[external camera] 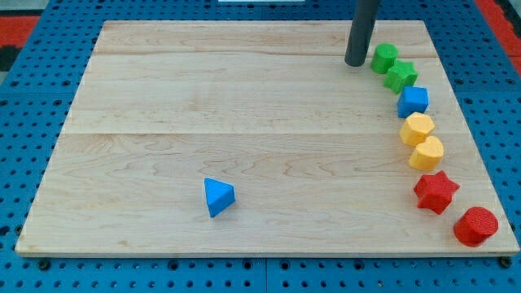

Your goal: Move blue triangle above green circle

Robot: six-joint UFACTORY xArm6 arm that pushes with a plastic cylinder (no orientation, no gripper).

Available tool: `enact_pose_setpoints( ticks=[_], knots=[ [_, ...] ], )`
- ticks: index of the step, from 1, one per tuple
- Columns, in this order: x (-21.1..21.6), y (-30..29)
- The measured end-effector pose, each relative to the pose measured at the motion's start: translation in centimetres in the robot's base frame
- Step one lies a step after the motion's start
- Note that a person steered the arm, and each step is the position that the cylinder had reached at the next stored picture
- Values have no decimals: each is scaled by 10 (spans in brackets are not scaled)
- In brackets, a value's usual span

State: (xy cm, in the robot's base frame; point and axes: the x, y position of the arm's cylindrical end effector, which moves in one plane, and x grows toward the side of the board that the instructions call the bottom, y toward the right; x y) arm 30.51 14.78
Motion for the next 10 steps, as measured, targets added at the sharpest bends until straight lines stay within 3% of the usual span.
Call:
enact_pose_setpoints(
  ticks=[3, 4, 5, 7, 8, 9, 10],
  knots=[
    [-20, 31],
    [-17, -4],
    [35, -64],
    [236, -44],
    [303, -47],
    [298, -129],
    [252, -199]
  ],
)
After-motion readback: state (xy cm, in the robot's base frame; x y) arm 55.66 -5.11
